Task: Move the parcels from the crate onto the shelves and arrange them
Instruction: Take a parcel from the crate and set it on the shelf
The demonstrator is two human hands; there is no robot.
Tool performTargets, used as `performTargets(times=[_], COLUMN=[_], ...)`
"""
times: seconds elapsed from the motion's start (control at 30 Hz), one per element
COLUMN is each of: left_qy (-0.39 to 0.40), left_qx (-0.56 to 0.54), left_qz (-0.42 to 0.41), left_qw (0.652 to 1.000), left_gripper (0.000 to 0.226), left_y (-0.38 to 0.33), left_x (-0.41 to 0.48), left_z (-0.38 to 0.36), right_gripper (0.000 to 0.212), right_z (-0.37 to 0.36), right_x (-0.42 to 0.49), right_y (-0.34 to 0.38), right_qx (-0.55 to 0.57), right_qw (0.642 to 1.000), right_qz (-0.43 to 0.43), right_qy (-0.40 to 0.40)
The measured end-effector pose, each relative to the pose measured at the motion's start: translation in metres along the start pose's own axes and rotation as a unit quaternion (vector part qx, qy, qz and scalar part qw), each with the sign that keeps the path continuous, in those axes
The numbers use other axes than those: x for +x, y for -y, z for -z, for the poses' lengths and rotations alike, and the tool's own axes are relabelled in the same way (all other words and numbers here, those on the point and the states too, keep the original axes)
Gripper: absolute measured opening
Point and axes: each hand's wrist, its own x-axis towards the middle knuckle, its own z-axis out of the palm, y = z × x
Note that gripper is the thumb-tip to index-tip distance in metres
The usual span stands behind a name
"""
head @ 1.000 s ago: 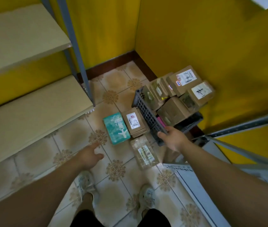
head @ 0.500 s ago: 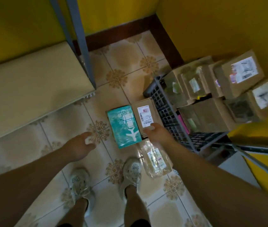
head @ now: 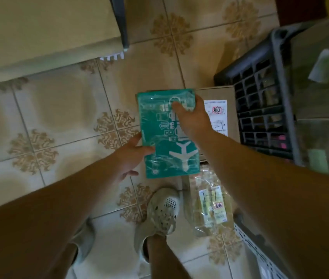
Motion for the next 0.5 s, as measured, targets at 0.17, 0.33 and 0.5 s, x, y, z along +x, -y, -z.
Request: performTargets(times=[0.17,0.33,0.5], left_qy=[-0.007,0.005,0.021], left_qx=[-0.066,-0.109,-0.041], left_qz=[-0.031,-0.124,-0.190], left_qw=[0.997,0.986,0.981], left_gripper=[0.051,0.052,0.062], left_y=[-0.002,-0.019,-0.046], left_x=[-0.022,-0.080,-0.143], left_z=[-0.006,0.013,0.037], right_gripper=[0.067,0.050,0.032], right_z=[0.013,0.034,0.045], right_x=[-0.023,-0.071,-0.132], right_y=[0.011,0.037,0.061], right_qx=[0.028,0.128,0.209], right_qw=[1.000,0.990,0.972], right_qz=[0.004,0.003,0.011], right_qy=[0.001,-0.053,-0.109])
